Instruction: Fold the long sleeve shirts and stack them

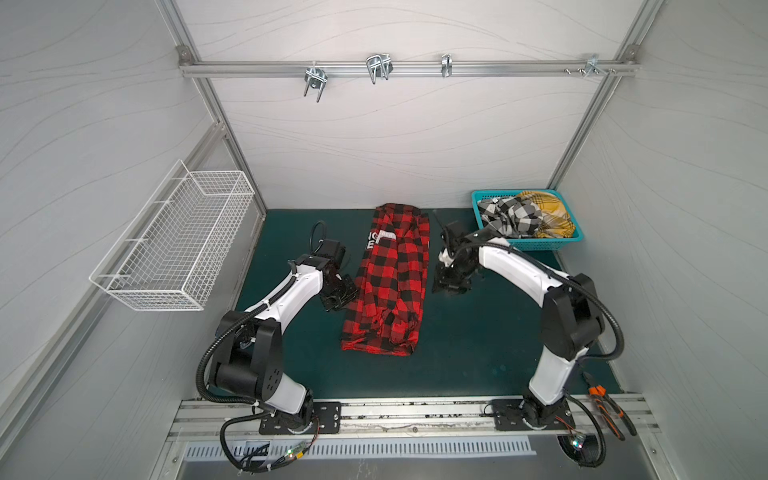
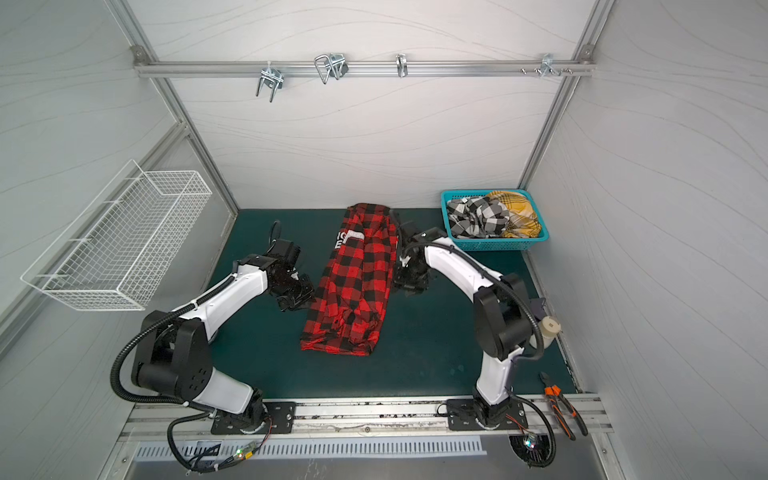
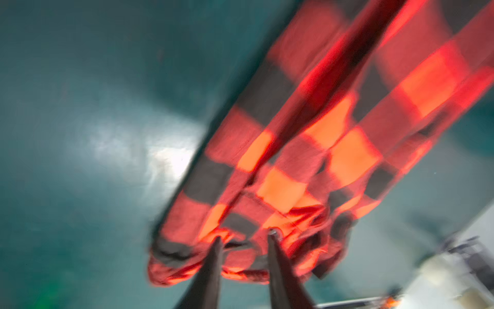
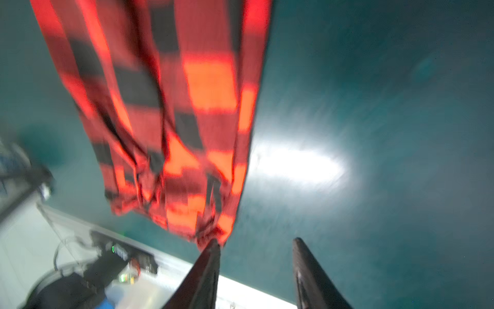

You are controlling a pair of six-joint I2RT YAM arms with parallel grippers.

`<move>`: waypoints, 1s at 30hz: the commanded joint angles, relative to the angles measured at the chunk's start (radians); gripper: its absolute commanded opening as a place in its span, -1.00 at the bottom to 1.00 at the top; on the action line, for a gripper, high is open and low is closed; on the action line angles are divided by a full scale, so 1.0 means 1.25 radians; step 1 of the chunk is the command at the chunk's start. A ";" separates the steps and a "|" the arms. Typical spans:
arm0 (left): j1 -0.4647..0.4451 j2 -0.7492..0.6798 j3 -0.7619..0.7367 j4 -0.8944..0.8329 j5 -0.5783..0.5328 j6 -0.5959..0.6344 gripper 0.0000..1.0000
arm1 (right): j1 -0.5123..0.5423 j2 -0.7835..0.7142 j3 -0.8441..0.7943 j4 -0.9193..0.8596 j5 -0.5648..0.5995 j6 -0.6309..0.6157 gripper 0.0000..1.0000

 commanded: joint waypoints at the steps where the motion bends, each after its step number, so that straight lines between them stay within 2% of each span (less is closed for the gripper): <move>1: -0.011 0.066 0.001 0.011 0.058 0.010 -0.78 | 0.072 0.046 -0.018 0.094 -0.095 0.057 -0.16; 5: -0.033 0.094 -0.061 0.082 0.105 -0.007 -0.96 | 0.105 0.124 0.020 0.150 -0.117 0.088 -0.29; 8: -0.041 0.109 -0.106 0.125 0.100 -0.016 -1.00 | 0.099 0.183 0.034 0.170 -0.116 0.092 -0.34; 11: -0.068 0.137 -0.132 0.140 0.039 -0.013 -1.00 | 0.083 0.232 0.047 0.147 -0.064 0.085 -0.38; 14: -0.087 0.142 -0.176 0.203 0.079 -0.051 -1.00 | 0.060 0.252 0.053 0.129 -0.030 0.079 -0.40; 18: -0.171 0.134 -0.164 0.237 0.090 -0.078 -1.00 | 0.031 0.247 0.077 0.078 0.012 0.053 -0.39; 19: -0.183 0.128 -0.155 0.230 0.096 -0.078 -0.95 | 0.028 0.239 0.084 0.063 0.022 0.045 -0.37; 21: -0.185 0.073 -0.149 0.209 0.096 -0.085 -0.72 | 0.029 0.204 0.095 0.030 0.043 0.028 -0.31; 24: -0.167 -0.043 -0.125 0.137 0.038 -0.075 -0.33 | 0.046 0.131 0.094 -0.012 0.077 0.026 -0.21; 26: -0.157 -0.076 -0.098 0.113 0.031 -0.058 -0.16 | 0.066 0.083 0.081 -0.030 0.099 0.038 -0.14; 29: -0.150 -0.034 -0.037 0.075 0.074 -0.026 0.07 | 0.095 0.036 0.034 -0.021 0.093 0.073 -0.10; 30: -0.150 -0.006 -0.010 0.060 0.076 -0.015 0.08 | 0.102 0.026 0.009 -0.004 0.079 0.087 -0.10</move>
